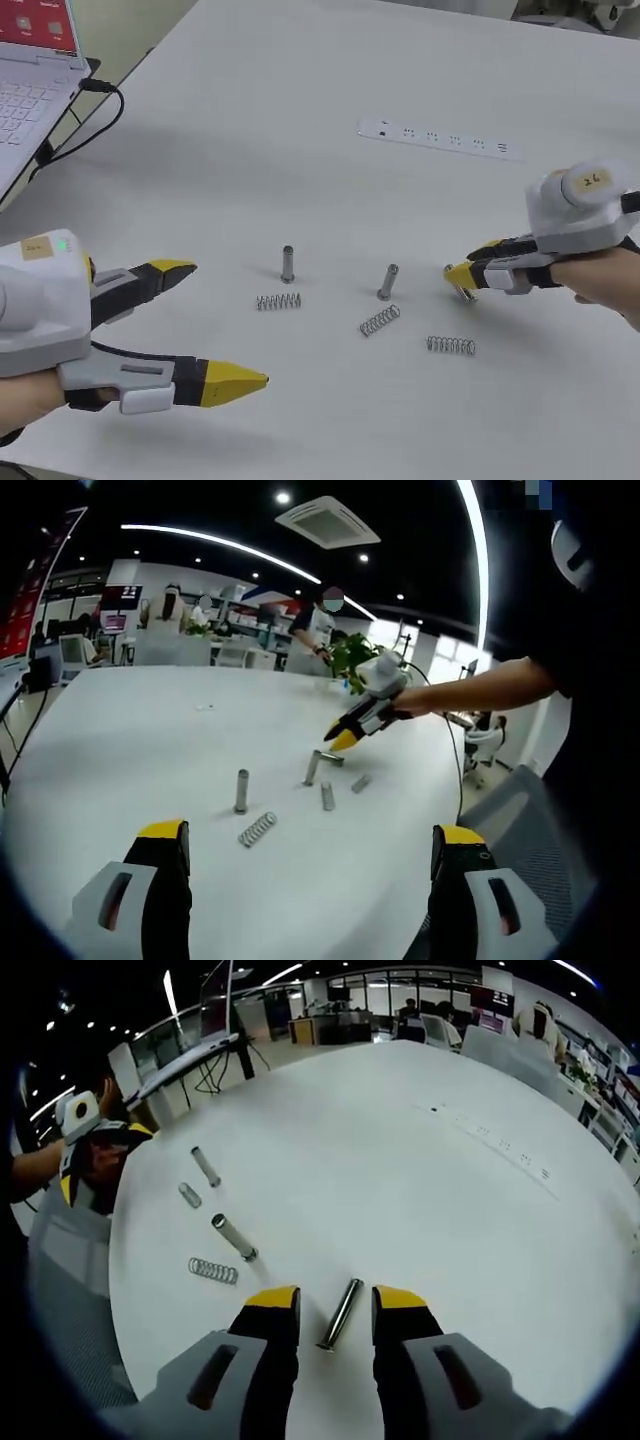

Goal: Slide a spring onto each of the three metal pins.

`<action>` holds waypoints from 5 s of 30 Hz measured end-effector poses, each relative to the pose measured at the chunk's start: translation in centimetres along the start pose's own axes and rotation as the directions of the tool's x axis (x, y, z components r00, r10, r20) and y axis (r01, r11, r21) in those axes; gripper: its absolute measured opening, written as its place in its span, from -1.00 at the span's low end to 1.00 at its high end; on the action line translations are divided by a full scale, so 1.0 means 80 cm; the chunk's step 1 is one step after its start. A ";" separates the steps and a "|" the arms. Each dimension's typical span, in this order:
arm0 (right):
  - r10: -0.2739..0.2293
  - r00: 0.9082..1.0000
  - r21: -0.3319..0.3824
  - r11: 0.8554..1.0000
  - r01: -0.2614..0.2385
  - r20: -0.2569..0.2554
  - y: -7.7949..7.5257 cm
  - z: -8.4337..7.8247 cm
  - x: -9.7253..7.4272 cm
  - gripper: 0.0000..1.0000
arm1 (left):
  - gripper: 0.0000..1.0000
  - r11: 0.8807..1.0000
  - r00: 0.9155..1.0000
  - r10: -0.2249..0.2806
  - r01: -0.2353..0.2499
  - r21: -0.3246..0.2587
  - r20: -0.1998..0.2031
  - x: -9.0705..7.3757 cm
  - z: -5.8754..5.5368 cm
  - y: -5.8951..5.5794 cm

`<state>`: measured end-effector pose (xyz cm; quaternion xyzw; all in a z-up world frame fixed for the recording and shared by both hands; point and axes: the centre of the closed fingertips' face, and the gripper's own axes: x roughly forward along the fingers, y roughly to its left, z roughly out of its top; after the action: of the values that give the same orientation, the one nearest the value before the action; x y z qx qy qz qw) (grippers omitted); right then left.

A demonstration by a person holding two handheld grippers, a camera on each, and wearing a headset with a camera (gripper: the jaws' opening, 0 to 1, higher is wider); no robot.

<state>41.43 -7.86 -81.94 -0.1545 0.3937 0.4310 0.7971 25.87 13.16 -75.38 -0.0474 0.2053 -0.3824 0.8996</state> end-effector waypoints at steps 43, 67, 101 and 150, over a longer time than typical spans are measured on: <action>-0.025 0.993 0.165 0.985 0.044 -0.115 -0.013 -0.019 0.031 -0.88 | 0.91 1.000 1.000 0.005 -0.004 -0.018 0.028 -0.003 -0.004 0.004; -0.038 0.998 0.170 0.984 0.045 -0.048 -0.004 -0.017 0.009 -0.89 | 0.83 0.999 1.000 -0.013 0.014 -0.032 0.026 -0.002 -0.004 -0.002; -0.095 0.994 0.134 0.987 0.086 0.063 0.000 -0.008 -0.023 -0.89 | 0.73 0.999 0.998 -0.040 0.041 -0.018 0.054 -0.002 0.011 -0.011; -0.095 0.990 0.110 0.990 0.084 0.100 0.015 -0.025 -0.047 -0.21 | 0.90 1.000 0.998 0.006 -0.004 -0.025 0.059 -0.010 0.014 -0.007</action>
<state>38.25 -10.43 -80.26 -0.1066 0.3659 0.3810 0.8424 25.47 13.24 -73.97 -0.0694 0.1835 -0.3759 0.9056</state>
